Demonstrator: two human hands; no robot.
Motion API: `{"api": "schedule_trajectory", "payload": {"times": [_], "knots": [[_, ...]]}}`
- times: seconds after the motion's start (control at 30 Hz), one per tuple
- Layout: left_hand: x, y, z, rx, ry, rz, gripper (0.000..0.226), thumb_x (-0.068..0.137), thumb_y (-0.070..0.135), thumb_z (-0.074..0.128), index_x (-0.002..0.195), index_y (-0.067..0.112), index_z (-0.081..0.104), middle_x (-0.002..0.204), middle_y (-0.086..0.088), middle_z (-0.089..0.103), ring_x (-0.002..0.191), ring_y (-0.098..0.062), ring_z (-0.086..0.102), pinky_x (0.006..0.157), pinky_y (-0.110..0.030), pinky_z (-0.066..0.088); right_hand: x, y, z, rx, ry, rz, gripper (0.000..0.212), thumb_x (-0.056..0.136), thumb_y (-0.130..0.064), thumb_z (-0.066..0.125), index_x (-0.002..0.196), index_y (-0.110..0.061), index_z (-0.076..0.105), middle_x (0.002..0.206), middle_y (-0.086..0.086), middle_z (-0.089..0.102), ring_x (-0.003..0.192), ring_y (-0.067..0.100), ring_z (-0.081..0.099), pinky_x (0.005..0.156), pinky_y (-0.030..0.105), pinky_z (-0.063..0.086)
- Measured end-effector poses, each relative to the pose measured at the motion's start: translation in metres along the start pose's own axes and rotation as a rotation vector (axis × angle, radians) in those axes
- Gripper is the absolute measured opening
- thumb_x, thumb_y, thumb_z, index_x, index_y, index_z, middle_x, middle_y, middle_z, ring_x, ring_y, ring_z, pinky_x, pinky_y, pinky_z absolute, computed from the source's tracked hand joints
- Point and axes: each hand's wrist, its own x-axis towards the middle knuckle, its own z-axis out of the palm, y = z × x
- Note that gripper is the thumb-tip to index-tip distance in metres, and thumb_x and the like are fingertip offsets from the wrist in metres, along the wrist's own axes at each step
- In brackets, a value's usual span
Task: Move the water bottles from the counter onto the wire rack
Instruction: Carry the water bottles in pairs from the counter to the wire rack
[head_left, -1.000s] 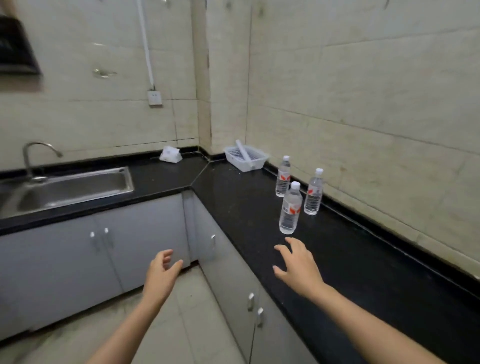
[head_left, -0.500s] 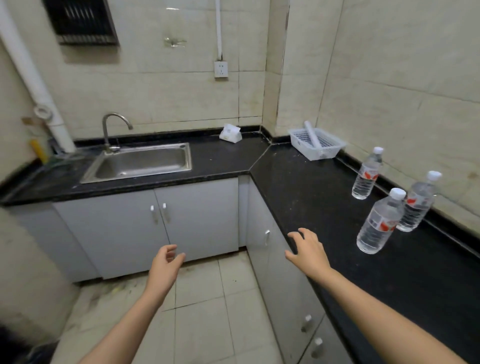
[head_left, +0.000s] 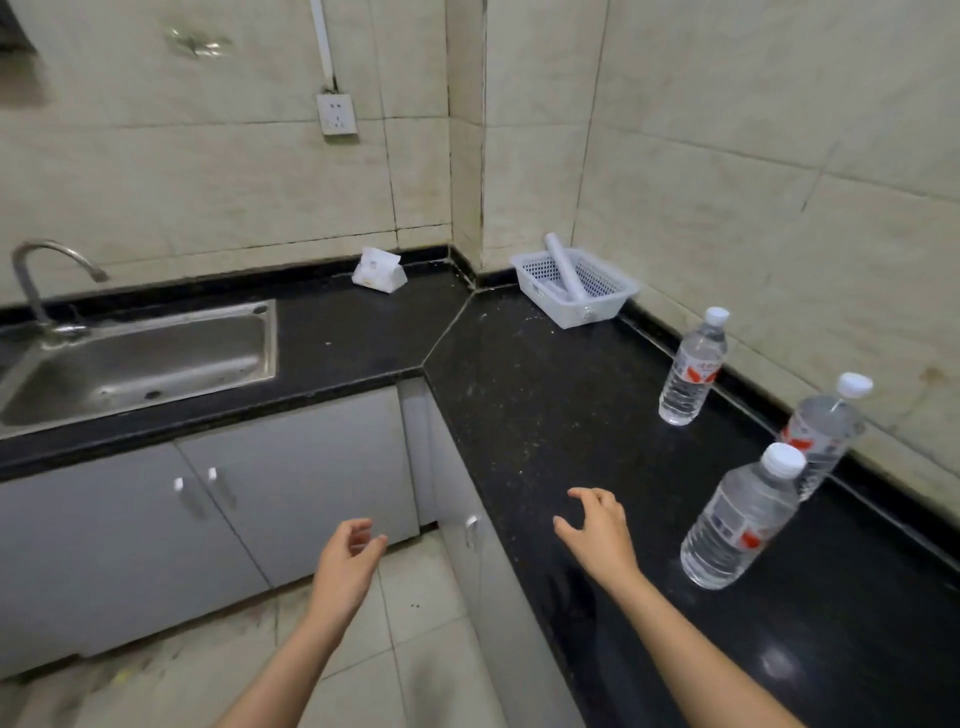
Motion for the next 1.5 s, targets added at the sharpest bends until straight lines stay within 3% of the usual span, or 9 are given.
{"api": "schedule_trajectory", "payload": {"times": [0.13,0.3,0.43,0.63,0.8,1.07,1.17,1.3,1.5], "knots": [[0.032,0.006,0.041,0.020,-0.113,-0.006,0.025,0.087,0.003,0.055,0.111,0.000,0.053,0.103,-0.014,0.054,0.099,-0.024,0.050,0.087,-0.029,0.035,0.019,0.013,-0.011,0.061,0.061,0.092,0.045,0.087,-0.028,0.057,0.129,-0.016,0.046,0.139,0.008,0.038,0.130,0.024,0.034,0.105,0.033,0.032],[0.075,0.029,0.119,0.039,-0.322,0.022,0.021,0.088,0.003,0.053,0.109,0.004,0.054,0.101,-0.011,0.054,0.095,-0.020,0.049,0.074,-0.019,0.040,0.033,0.031,-0.017,0.117,0.142,0.184,0.045,0.087,-0.026,0.057,0.130,-0.016,0.045,0.136,0.006,0.039,0.128,0.021,0.034,0.104,0.026,0.028],[0.108,0.053,0.191,0.046,-0.503,0.049,0.017,0.086,0.002,0.056,0.101,0.009,0.054,0.099,-0.011,0.057,0.090,-0.019,0.052,0.082,-0.025,0.037,0.057,0.042,-0.025,0.170,0.220,0.287,0.046,0.087,-0.025,0.058,0.130,-0.017,0.044,0.136,0.002,0.038,0.130,0.016,0.034,0.105,0.023,0.026],[0.167,0.085,0.271,0.097,-0.785,0.113,0.020,0.085,0.003,0.057,0.101,0.014,0.054,0.100,-0.007,0.057,0.087,-0.016,0.053,0.083,-0.028,0.041,0.107,0.043,-0.037,0.241,0.406,0.519,0.047,0.085,-0.020,0.062,0.129,-0.013,0.046,0.132,0.004,0.044,0.126,0.017,0.039,0.103,0.021,0.027],[0.214,0.108,0.310,0.087,-0.949,0.137,0.021,0.084,-0.001,0.057,0.102,0.011,0.054,0.107,-0.014,0.057,0.088,-0.019,0.053,0.082,-0.029,0.039,0.143,0.038,-0.042,0.250,0.478,0.735,0.051,0.085,-0.020,0.061,0.132,-0.011,0.044,0.135,0.008,0.043,0.129,0.021,0.039,0.105,0.022,0.026],[0.229,0.137,0.368,0.142,-1.118,0.263,0.054,0.078,0.005,0.066,0.128,0.004,0.045,0.126,-0.018,0.048,0.106,-0.023,0.049,0.091,-0.031,0.040,0.155,0.038,-0.052,0.276,0.645,0.961,0.053,0.085,-0.019,0.062,0.133,-0.011,0.041,0.133,0.012,0.043,0.125,0.023,0.042,0.101,0.024,0.030],[0.221,0.164,0.395,0.155,-1.097,0.442,0.072,0.072,0.011,0.074,0.134,0.003,0.038,0.134,-0.022,0.043,0.124,-0.035,0.040,0.105,-0.042,0.032,0.162,0.044,-0.069,0.332,0.768,1.018,0.057,0.084,-0.016,0.063,0.134,-0.009,0.038,0.134,0.014,0.044,0.125,0.024,0.044,0.099,0.024,0.032],[0.211,0.193,0.431,0.171,-1.048,0.558,0.098,0.066,0.025,0.080,0.143,0.010,0.022,0.146,-0.018,0.031,0.135,-0.036,0.026,0.108,-0.046,0.025,0.173,0.059,-0.090,0.445,0.939,1.093,0.062,0.082,-0.016,0.064,0.136,-0.008,0.034,0.134,0.018,0.045,0.125,0.027,0.044,0.101,0.031,0.035],[0.219,0.189,0.463,0.112,-1.066,0.458,0.092,0.066,0.021,0.079,0.141,0.012,0.027,0.141,-0.016,0.043,0.128,-0.034,0.042,0.103,-0.048,0.037,0.189,0.084,-0.101,0.555,1.080,1.184,0.073,0.079,-0.017,0.068,0.138,-0.005,0.026,0.138,0.022,0.041,0.127,0.031,0.042,0.103,0.035,0.034]]}}
